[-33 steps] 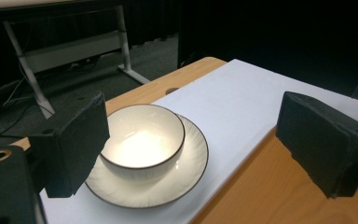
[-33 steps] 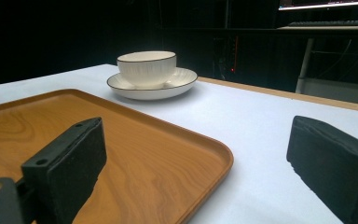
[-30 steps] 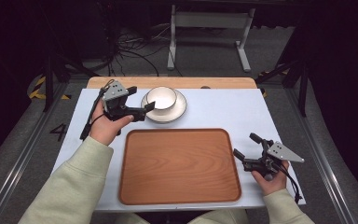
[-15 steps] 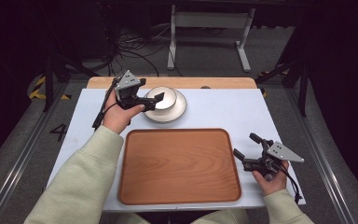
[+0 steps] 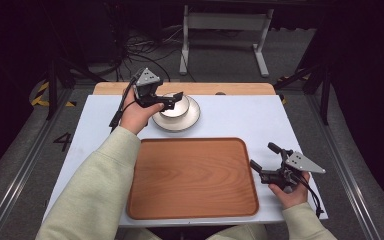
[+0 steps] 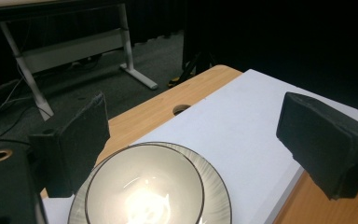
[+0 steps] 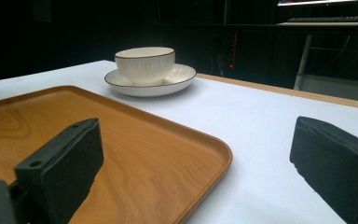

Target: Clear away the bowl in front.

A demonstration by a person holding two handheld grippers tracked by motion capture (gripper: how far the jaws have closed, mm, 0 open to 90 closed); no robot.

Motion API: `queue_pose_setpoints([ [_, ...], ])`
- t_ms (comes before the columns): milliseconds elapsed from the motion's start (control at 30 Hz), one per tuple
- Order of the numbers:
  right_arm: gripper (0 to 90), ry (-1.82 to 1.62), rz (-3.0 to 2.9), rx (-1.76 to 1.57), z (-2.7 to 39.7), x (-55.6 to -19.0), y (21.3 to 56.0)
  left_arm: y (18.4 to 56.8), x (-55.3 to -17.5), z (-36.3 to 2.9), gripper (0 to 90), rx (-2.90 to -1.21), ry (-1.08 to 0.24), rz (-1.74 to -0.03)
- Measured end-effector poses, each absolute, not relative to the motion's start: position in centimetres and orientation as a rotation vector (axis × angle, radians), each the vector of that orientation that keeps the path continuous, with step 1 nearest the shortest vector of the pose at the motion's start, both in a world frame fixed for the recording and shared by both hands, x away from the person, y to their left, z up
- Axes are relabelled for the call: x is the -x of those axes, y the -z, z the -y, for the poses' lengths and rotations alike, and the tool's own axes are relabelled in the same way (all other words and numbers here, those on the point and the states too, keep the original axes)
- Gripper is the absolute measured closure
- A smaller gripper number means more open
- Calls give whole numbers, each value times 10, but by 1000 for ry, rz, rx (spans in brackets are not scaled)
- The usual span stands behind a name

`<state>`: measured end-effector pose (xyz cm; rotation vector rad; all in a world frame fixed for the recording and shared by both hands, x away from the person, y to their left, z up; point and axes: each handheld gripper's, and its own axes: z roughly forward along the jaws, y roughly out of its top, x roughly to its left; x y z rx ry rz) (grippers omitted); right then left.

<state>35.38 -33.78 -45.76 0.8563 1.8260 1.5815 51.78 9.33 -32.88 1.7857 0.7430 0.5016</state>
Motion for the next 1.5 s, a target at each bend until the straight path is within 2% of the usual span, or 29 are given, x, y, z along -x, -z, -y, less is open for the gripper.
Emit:
queue_pose_setpoints([
  [333,34,-1582,-1827,-854,338,-354,458,325,-532,-85,97,-1812,-518,-754],
  [567,34,-1580,-1827,-852,338,-354,458,322,-538,-78,101,-1851,-465,-741],
  [667,34,-1577,-1828,-848,337,-353,458,323,-541,-77,109,-1899,-466,-723],
  [800,34,-1574,-1830,-841,337,-353,458,323,-546,-76,166,-2019,-476,-712],
  [967,36,-1575,-1832,-836,336,-353,458,324,-549,-73,194,-2132,-432,-726],
  [1167,39,-1573,-1833,-834,336,-353,458,326,-553,-72,223,-2214,-441,-711],
  [1500,47,-1570,-1839,-826,336,-353,458,337,-556,-66,248,-2314,-371,-686],
])
